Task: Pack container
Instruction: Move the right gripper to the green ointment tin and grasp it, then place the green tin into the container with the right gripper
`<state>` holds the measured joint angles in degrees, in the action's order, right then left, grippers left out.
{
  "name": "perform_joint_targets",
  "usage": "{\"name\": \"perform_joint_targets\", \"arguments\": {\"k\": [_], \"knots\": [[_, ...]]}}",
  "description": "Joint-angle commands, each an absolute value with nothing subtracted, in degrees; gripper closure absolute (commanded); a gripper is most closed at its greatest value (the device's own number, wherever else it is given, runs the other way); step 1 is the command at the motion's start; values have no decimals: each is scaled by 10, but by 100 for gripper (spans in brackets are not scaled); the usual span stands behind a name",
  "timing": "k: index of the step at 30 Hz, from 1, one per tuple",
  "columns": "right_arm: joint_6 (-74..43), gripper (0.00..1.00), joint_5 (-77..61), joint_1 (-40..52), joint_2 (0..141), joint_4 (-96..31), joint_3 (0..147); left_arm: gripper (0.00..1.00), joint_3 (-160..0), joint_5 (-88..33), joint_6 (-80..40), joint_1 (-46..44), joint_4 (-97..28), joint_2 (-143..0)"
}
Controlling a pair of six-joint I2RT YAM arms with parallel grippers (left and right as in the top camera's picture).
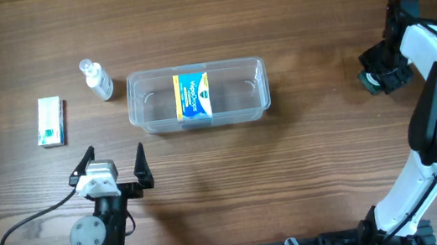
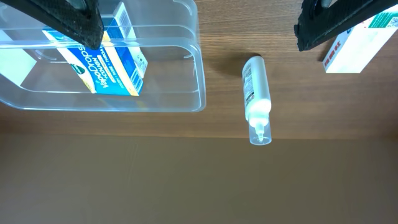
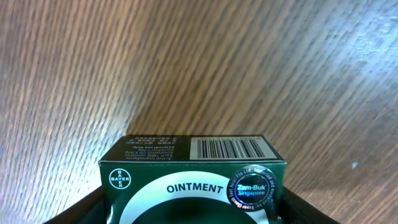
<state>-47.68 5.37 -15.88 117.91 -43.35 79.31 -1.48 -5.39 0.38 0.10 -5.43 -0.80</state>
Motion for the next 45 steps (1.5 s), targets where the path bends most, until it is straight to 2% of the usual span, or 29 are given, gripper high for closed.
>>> {"name": "perform_joint_targets", "arguments": {"k": [1, 5, 11, 16, 23, 30, 37, 45], "knots": [[-432, 35, -23, -159, 1166, -429, 800, 0, -11, -50, 13, -2, -54, -4], [-384, 34, -59, -159, 1087, -428, 801, 0, -11, -50, 13, -2, -53, -4], [-330, 34, -185, -146, 922, -453, 801, 0, -11, -50, 13, -2, -53, -4], [-331, 34, -180, -27, 813, -469, 800, 0, -11, -50, 13, -2, -53, -4], [-357, 29, -85, 171, 835, -491, 800, 0, -11, -50, 13, -2, -54, -4], [-392, 29, -68, 284, 947, -430, 800, 0, -11, -50, 13, -2, -53, -4], [-391, 29, -55, 302, 1027, -416, 800, 0, -11, -50, 13, -2, -53, -4], [-390, 29, -42, 302, 1040, -422, 800, 0, -11, -50, 13, -2, -53, -4]]}}
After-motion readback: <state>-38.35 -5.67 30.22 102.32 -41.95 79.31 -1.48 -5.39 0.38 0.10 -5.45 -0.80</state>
